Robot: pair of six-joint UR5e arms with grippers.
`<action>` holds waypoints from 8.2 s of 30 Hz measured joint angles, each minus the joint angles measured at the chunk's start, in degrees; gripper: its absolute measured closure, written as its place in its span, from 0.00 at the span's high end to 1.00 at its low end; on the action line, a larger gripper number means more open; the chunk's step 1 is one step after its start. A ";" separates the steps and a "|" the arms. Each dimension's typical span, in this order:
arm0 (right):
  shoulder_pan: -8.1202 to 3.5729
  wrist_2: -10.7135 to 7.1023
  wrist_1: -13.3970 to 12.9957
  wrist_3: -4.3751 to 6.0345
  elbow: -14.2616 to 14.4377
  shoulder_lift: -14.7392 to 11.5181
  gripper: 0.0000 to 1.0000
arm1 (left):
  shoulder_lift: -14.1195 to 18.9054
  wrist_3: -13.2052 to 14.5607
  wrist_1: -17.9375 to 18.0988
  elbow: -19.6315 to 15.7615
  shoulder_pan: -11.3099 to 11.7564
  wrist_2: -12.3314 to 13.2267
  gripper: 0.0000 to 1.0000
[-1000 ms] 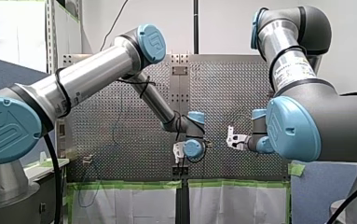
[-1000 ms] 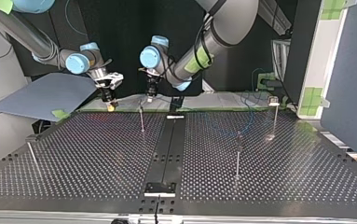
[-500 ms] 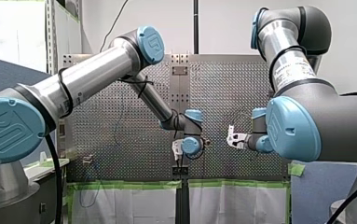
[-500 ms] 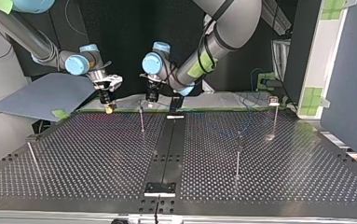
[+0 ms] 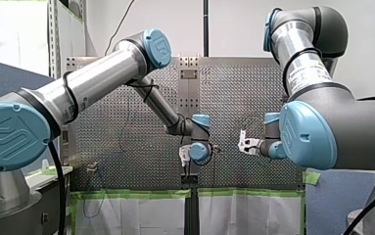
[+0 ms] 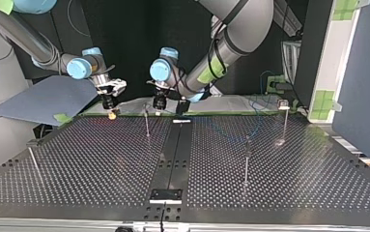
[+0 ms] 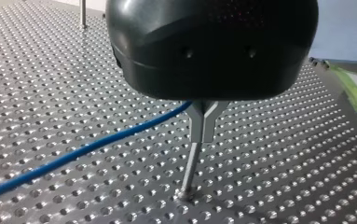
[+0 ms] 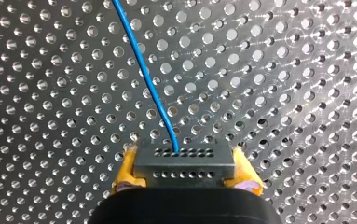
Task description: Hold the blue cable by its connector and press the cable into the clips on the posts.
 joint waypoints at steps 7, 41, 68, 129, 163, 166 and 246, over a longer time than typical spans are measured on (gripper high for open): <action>0.00 0.38 -0.07 -0.03 -0.39 0.03 0.00 | -0.19 -0.50 -0.80 1.89 0.53 0.79 0.02; 0.00 2.52 -2.44 -0.18 -2.65 0.07 0.00 | -4.12 -1.88 -4.43 10.03 4.88 4.28 0.02; -1.30 3.72 -3.48 -0.19 -3.39 0.07 0.00 | -4.05 -1.10 -9.75 10.88 5.93 5.37 0.93; -1.56 0.98 -3.70 0.00 -3.19 0.07 0.00 | 0.81 10.24 -20.87 6.64 -1.46 -0.58 1.00; -1.55 0.52 -3.52 0.00 -3.26 0.07 0.00 | 1.05 8.43 -20.85 6.56 -6.95 -3.10 1.00; -1.55 0.53 -3.56 0.00 -3.26 0.07 0.00 | 1.05 8.24 -20.84 6.56 -6.96 -2.99 1.00; -1.56 0.52 -3.59 0.00 -3.28 0.06 0.00 | 1.05 8.03 -15.93 3.48 -5.92 -6.30 1.00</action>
